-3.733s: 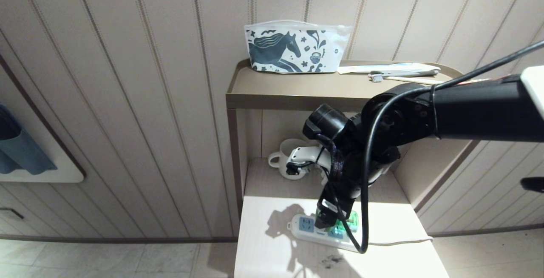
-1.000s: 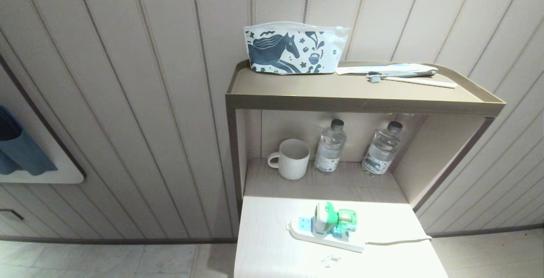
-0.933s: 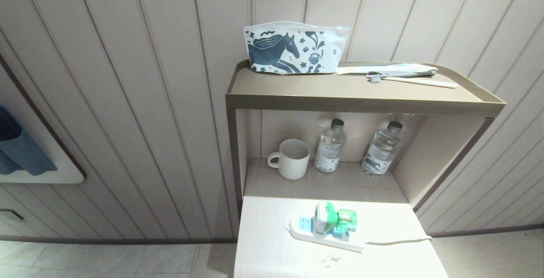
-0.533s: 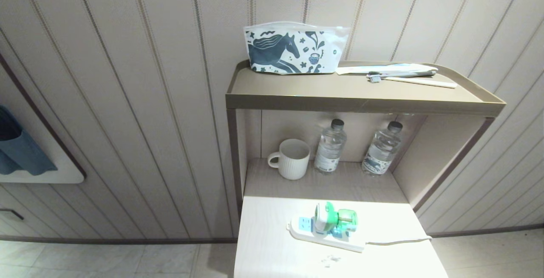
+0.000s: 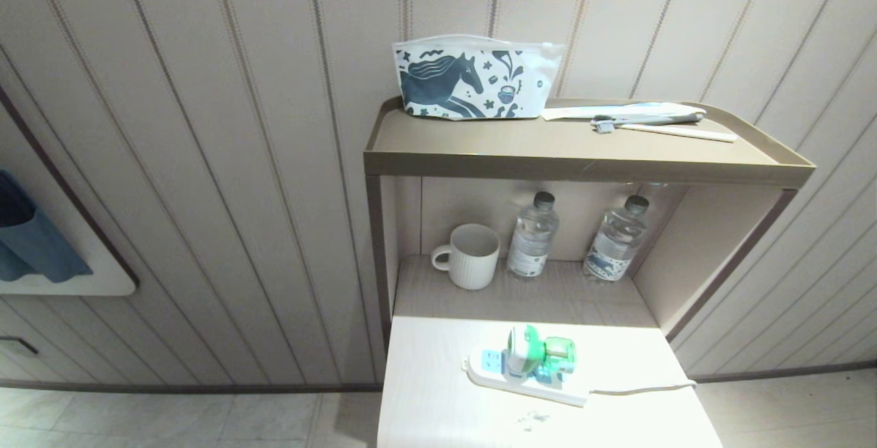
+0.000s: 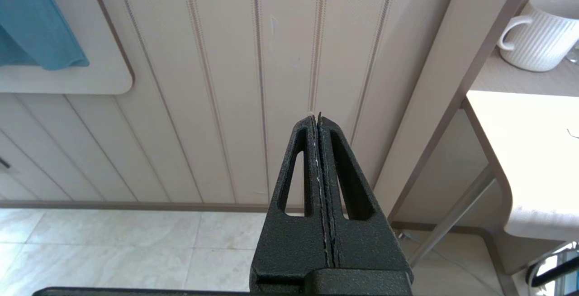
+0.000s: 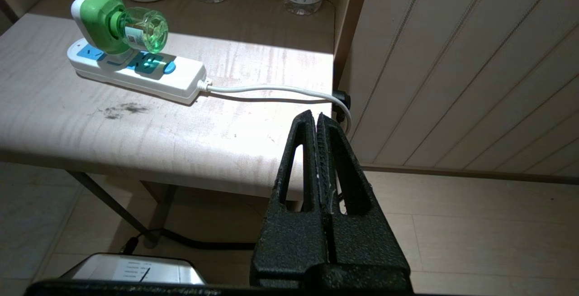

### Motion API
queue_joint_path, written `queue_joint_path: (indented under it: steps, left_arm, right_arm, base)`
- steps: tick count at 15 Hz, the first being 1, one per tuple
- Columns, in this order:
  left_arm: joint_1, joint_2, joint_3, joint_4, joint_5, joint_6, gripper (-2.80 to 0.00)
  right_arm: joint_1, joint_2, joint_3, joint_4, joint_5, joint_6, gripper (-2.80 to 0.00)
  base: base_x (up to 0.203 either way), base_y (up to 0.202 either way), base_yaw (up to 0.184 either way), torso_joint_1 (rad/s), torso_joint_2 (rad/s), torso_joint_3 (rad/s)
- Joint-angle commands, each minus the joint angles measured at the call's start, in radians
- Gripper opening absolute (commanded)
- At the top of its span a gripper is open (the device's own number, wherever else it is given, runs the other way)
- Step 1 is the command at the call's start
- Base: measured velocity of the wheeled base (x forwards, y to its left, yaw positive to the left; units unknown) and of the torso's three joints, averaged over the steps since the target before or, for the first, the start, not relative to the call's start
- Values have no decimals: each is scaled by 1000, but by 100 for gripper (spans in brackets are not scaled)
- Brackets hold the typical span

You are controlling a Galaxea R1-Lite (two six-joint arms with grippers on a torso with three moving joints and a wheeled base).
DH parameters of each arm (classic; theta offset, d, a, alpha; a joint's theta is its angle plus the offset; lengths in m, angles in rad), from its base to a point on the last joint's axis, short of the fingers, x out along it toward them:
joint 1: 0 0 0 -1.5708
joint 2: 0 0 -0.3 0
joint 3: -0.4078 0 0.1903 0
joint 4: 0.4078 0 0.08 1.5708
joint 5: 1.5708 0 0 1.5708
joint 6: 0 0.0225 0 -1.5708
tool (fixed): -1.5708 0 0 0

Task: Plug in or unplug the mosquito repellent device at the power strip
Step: Hold the socket with your left hand and unplug it with your right hand

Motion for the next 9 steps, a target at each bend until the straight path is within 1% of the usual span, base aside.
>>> queue_joint_path:
  steps: [1,9]
  left_arm:
    - [0,0,0,0,0,0,-280]
    - [1,0,0,0,0,0,-280]
  right_arm:
    - [0,4,0,2,1,-1,-280]
    - [0,4,0,2,1,-1,-280]
  base:
    - [0,0,0,0,0,0]
    - [0,0,0,0,0,0]
